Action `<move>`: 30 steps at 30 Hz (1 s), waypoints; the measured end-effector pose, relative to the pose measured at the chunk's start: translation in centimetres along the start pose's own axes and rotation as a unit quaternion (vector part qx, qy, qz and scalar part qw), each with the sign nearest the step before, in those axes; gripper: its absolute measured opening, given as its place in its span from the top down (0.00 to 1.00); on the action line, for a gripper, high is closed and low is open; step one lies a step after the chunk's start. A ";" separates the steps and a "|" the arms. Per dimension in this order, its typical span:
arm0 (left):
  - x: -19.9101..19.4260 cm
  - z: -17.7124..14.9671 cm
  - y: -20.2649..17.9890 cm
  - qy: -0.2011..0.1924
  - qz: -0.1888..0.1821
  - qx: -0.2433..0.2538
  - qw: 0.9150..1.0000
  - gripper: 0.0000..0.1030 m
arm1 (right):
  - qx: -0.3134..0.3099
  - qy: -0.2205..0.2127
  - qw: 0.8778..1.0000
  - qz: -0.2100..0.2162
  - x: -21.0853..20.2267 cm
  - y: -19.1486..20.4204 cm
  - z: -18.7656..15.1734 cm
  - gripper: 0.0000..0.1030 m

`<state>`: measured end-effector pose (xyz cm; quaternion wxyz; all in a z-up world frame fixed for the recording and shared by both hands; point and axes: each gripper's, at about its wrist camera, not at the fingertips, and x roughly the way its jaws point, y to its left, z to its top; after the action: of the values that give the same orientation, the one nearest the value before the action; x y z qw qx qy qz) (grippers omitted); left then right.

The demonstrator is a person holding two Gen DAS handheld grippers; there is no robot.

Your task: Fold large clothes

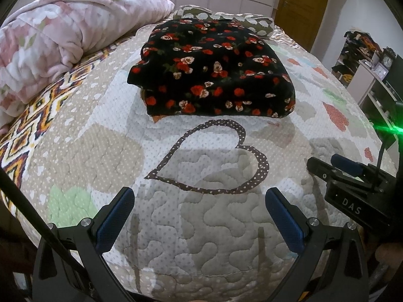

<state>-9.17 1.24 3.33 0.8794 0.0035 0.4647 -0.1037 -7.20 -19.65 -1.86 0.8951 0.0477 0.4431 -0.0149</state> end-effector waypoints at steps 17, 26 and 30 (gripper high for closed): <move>0.4 -0.1 0.2 0.007 -0.001 -0.006 1.000 0.00 | -0.007 0.000 1.000 -0.002 0.1 0.4 -0.2 0.39; 0.5 -0.1 0.3 0.010 -0.001 -0.007 1.000 0.00 | -0.013 -0.001 1.000 -0.002 0.2 0.8 -0.2 0.39; 0.6 -0.2 0.3 0.010 -0.002 -0.008 1.000 0.00 | -0.012 -0.001 1.000 -0.002 0.2 0.8 -0.2 0.39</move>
<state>-8.91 1.49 2.70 0.8745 -0.0037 0.4743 -0.1014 -7.16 -18.83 -2.03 0.8958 0.0355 0.4428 -0.0114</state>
